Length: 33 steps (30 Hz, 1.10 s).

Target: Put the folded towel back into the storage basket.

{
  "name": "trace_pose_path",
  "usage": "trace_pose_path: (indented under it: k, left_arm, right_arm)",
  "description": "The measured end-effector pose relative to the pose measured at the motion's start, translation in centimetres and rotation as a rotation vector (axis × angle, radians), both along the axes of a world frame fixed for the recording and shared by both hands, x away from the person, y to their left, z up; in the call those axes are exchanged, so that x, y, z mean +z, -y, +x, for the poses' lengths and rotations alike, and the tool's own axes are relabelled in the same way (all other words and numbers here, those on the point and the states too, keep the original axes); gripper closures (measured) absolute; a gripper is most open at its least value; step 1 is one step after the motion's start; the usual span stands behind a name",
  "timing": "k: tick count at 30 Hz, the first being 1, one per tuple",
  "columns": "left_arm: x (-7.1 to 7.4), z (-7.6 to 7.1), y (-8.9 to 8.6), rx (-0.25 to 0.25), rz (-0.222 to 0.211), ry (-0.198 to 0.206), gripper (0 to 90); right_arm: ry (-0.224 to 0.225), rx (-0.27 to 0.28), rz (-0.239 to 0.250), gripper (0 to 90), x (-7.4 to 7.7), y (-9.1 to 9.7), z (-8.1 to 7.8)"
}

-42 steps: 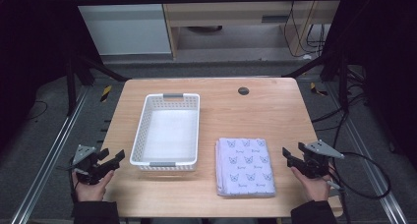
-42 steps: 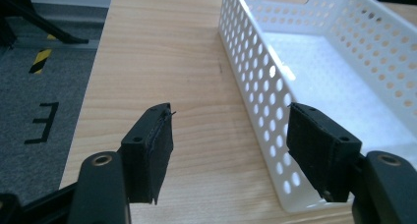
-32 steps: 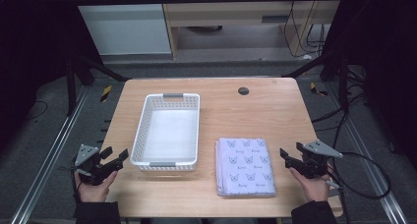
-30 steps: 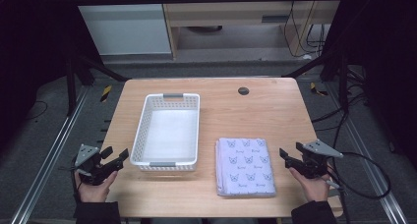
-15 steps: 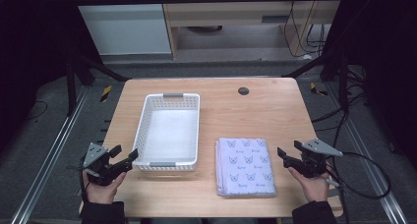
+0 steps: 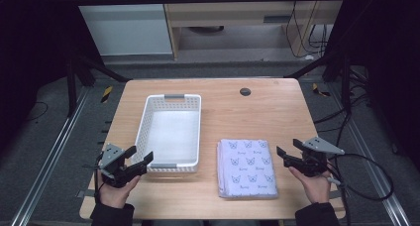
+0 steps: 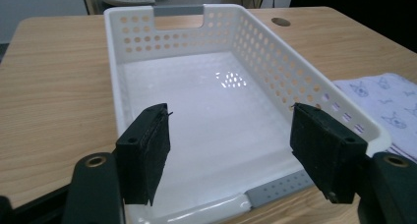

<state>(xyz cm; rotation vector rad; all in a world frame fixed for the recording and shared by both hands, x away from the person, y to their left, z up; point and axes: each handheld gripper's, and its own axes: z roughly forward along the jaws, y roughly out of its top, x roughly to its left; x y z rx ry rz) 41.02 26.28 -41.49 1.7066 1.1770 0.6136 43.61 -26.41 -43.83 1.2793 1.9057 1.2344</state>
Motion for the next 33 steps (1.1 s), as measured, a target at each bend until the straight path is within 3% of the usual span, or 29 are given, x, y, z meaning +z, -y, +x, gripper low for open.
trace_pose_path:
  k: [11, 33]
  left_arm:
    - [0.8, 0.0, 2.1, -0.038, 0.03, 0.017, 30.7]
    - [1.7, 0.3, 6.2, -0.115, 0.045, 0.023, 31.2]
  right_arm:
    - [0.018, 0.013, 0.022, 30.3, 1.2, -0.4, 0.3]
    - [0.028, 0.045, -0.013, 30.7, 3.2, -1.6, 1.0]
